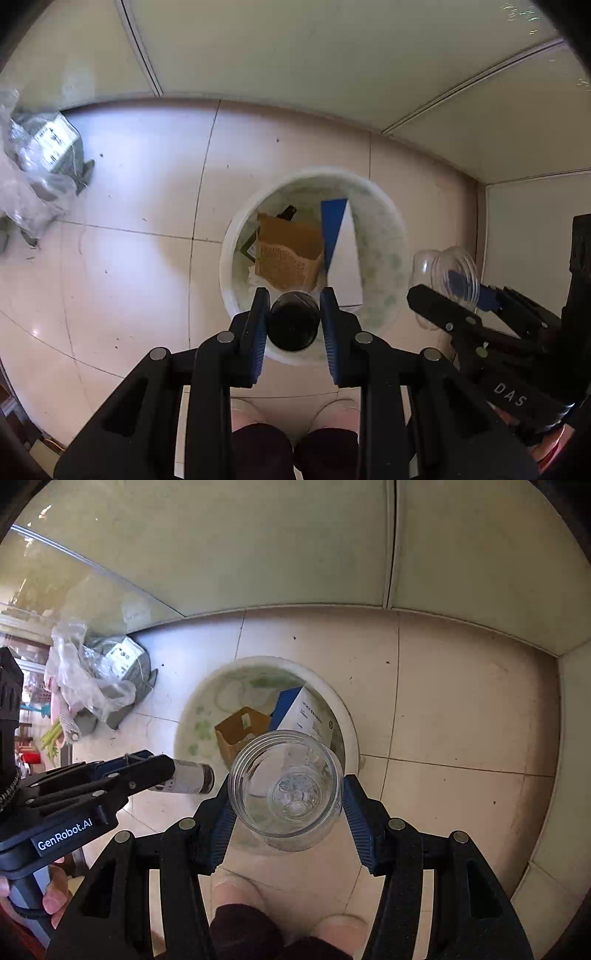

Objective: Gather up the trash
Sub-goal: 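Carry the bottle and glass jar over the bin and release both, then raise both open tools back toward the counter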

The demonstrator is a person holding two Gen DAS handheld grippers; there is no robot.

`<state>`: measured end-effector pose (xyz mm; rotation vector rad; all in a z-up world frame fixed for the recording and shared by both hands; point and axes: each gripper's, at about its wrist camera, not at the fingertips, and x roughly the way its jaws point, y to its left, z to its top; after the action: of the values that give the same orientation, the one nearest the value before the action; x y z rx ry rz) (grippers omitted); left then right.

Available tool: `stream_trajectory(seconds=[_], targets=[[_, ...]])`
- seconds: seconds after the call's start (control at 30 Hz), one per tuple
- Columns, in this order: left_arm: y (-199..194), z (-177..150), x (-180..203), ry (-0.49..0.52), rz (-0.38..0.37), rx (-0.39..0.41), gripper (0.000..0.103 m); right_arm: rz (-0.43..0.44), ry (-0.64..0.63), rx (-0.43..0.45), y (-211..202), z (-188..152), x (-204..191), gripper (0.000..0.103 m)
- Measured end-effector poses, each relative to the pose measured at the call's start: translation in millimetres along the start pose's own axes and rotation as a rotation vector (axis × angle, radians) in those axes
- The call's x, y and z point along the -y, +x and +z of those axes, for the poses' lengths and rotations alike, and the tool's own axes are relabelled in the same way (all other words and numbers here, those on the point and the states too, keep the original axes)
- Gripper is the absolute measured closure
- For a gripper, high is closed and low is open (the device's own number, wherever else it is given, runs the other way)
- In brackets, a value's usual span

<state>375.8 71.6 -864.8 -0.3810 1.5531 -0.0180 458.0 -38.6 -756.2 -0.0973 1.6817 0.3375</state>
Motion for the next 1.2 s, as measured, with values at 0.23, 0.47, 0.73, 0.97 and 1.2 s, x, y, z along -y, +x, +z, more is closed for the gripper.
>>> stream_trajectory(seconds=[0.23,0.47,0.73,0.97,1.2], targets=[[9.3,1.2,-3.8,0.009,-0.017,0.000,0.076,0.022,0.015,-0.059,19.5,1.4,8.3,0.044],[-15.6,1.7,-0.5,0.010,0.014,0.011,0.076,0.006,0.012,-0.068,4.8,1.5,-4.5,0.044],[-141.1,-0.9,33.9,0.050,0.053,0.091,0.076,0.012,0.018,0.005,-117.7,12.9,-30.8,0.044],[-323.1,-1.6,80.7,0.087,0.046,0.243,0.076,0.021,0.027,0.156,-289.3,24.0,-74.3,0.044],[-496.3,-2.3,112.6,0.143,0.049,0.423,0.076,0.019,0.025,0.353,-450.4,21.5,-130.9,0.044]])
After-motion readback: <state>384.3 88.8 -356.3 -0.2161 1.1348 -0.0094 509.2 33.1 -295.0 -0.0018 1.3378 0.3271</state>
